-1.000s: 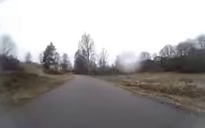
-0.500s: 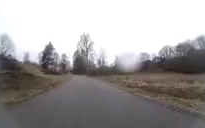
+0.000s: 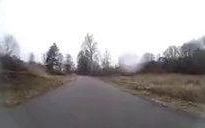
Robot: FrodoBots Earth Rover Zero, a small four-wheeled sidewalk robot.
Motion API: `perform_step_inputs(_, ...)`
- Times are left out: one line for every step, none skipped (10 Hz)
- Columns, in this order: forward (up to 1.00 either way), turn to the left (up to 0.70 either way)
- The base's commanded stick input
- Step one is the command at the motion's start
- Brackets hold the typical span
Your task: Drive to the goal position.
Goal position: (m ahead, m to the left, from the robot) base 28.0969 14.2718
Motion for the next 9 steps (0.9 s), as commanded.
perform_step_inputs(0.70,0.00)
perform_step_inputs(0.70,0.00)
perform_step_inputs(0.70,0.33)
perform_step_inputs(0.70,0.28)
perform_step_inputs(0.70,0.00)
perform_step_inputs(0.70,0.00)
perform_step_inputs(0.70,0.00)
perform_step_inputs(0.70,0.00)
perform_step_inputs(0.70,0.00)
